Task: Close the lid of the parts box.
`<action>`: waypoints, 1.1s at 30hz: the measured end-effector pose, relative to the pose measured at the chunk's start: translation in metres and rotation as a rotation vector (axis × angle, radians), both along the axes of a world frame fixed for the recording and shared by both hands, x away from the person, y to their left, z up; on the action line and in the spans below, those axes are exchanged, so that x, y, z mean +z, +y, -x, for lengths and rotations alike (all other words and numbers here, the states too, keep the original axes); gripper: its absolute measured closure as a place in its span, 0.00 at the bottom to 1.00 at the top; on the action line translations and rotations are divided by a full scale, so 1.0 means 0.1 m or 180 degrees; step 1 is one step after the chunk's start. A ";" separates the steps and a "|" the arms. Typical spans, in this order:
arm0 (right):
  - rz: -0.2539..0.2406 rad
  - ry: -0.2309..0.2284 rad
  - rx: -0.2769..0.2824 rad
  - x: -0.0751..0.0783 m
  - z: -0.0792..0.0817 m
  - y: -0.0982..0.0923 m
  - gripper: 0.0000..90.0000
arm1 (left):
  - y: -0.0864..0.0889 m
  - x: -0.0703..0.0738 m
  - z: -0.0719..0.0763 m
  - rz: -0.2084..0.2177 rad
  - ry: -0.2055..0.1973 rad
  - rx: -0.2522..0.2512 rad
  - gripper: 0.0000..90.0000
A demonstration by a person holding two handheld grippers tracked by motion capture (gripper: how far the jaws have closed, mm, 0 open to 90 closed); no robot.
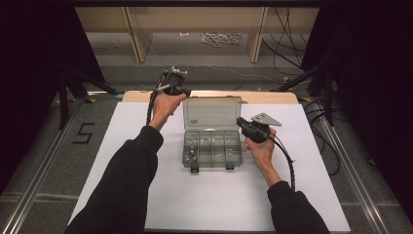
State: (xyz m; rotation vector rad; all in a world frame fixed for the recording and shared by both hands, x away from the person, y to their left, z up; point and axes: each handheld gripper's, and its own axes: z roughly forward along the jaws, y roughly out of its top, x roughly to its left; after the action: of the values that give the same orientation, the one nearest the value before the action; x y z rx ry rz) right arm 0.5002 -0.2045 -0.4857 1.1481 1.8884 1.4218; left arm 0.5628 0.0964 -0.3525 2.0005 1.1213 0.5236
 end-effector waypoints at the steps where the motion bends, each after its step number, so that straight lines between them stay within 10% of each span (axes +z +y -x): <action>1: 0.0037 -0.0035 0.0011 0.00 -0.01 -0.01 0.94 | 0.00 0.00 0.01 -0.0045 0.0010 -0.0018 1.00; 6: 0.0101 -0.0021 -0.0023 0.06 0.03 0.00 0.92 | -0.03 0.03 0.08 -0.0076 0.0026 -0.0122 1.00; 20: 0.0073 0.0074 -0.0095 0.33 0.33 -0.02 0.47 | -0.05 0.05 0.30 -0.0105 0.0059 -0.0358 1.00; 33: 0.0174 0.0199 -0.0020 0.47 0.73 -0.09 0.33 | -0.09 -0.02 0.58 -0.0212 0.0012 -0.0535 1.00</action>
State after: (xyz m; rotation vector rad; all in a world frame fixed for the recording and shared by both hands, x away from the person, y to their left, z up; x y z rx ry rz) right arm 0.4275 -0.2139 -0.4388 1.1840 1.9524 1.3369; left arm 0.5046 0.0870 -0.3543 2.1313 0.9380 0.4753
